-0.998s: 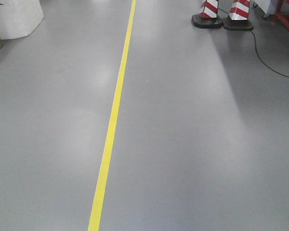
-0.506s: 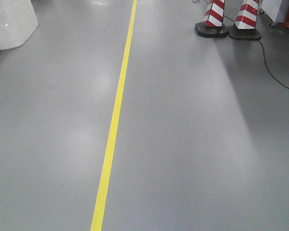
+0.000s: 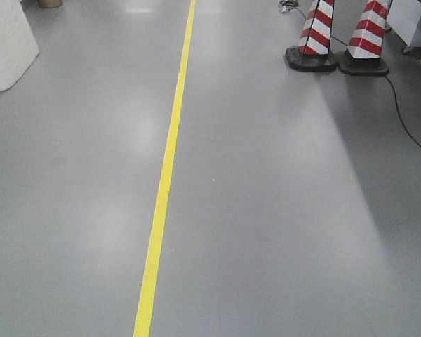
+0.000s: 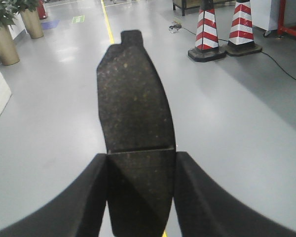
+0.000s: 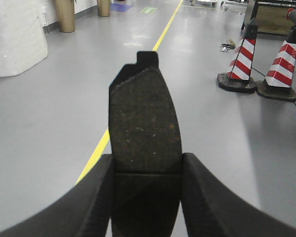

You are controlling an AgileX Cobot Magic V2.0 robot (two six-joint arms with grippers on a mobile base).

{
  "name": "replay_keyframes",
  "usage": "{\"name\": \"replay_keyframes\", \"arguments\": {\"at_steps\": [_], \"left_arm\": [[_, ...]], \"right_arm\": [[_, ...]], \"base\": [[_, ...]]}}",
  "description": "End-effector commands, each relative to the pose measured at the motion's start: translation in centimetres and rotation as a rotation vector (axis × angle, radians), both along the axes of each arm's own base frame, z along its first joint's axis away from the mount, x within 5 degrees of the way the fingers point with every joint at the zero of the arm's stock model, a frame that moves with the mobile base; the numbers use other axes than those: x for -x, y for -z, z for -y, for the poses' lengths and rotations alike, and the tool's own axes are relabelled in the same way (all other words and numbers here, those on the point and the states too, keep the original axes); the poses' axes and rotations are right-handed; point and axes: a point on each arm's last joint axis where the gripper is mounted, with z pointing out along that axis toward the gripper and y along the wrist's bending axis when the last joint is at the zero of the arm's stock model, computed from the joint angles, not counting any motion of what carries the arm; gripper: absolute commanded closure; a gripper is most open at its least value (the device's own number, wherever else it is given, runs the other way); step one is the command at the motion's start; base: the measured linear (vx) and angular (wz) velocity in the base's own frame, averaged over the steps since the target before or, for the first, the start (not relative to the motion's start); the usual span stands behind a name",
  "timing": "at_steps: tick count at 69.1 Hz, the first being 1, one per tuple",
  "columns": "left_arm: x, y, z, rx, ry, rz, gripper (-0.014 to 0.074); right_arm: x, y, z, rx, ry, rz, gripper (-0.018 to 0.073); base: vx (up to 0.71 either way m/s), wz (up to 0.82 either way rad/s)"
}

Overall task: Move and align brake pads A on conveyor
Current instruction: 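Turn the base away from the table holding both pads, then drive forward past the red-and-white cones toward the conveyor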

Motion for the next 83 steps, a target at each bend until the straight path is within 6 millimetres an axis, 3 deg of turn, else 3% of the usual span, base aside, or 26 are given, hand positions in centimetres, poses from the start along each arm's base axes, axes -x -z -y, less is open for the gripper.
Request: {"name": "replay_keyframes", "arguments": {"at_steps": [1,83], "left_arm": [[-0.07,-1.85,0.00,0.037,-0.002,0.118,0.0502],[-0.07,-1.85,0.00,0.037,-0.002,0.118,0.0502]], "right_arm": [[-0.11,-1.76,-0.09,-0.003,-0.010,0.119,0.0564],[-0.11,-1.76,-0.09,-0.003,-0.010,0.119,0.0564]], "base": [[0.66,-0.07],[0.69,-0.05]]}}
